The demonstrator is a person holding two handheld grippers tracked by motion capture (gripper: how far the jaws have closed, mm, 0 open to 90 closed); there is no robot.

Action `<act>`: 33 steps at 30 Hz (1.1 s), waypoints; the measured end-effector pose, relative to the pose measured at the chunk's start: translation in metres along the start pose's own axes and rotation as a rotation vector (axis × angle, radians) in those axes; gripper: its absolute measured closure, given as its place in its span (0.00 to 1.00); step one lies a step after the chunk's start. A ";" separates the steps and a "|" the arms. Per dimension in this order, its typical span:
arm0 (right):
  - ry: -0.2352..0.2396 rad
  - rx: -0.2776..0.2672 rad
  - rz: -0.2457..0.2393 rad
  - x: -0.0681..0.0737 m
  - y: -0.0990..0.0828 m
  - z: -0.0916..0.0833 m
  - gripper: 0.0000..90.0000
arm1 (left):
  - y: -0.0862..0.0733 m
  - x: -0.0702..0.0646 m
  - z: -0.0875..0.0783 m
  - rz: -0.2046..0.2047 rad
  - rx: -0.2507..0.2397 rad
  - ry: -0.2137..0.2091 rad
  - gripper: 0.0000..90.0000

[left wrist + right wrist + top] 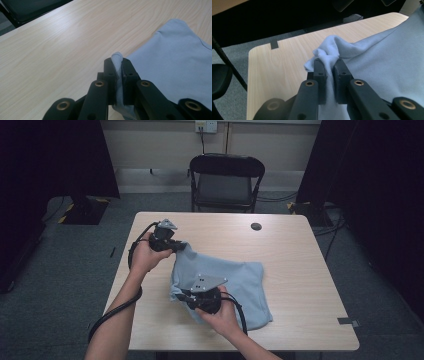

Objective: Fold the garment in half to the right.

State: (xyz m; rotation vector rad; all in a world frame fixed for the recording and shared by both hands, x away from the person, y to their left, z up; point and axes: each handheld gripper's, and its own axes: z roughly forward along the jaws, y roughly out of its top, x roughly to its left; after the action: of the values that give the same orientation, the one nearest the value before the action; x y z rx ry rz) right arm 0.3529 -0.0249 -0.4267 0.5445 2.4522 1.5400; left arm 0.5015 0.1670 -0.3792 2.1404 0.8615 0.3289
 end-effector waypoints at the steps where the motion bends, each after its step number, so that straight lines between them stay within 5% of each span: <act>1: 0.001 -0.004 0.004 0.000 0.000 0.000 0.92 | 0.000 0.000 0.000 -0.002 -0.001 -0.001 0.94; 33: 0.043 -0.038 0.005 0.003 0.016 0.005 0.92 | 0.006 0.004 -0.014 -0.011 -0.005 -0.009 0.94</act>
State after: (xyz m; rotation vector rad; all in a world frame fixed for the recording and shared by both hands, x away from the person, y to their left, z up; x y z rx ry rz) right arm 0.3547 -0.0133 -0.4147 0.5159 2.4491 1.6139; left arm 0.5004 0.1753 -0.3658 2.1299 0.8667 0.3157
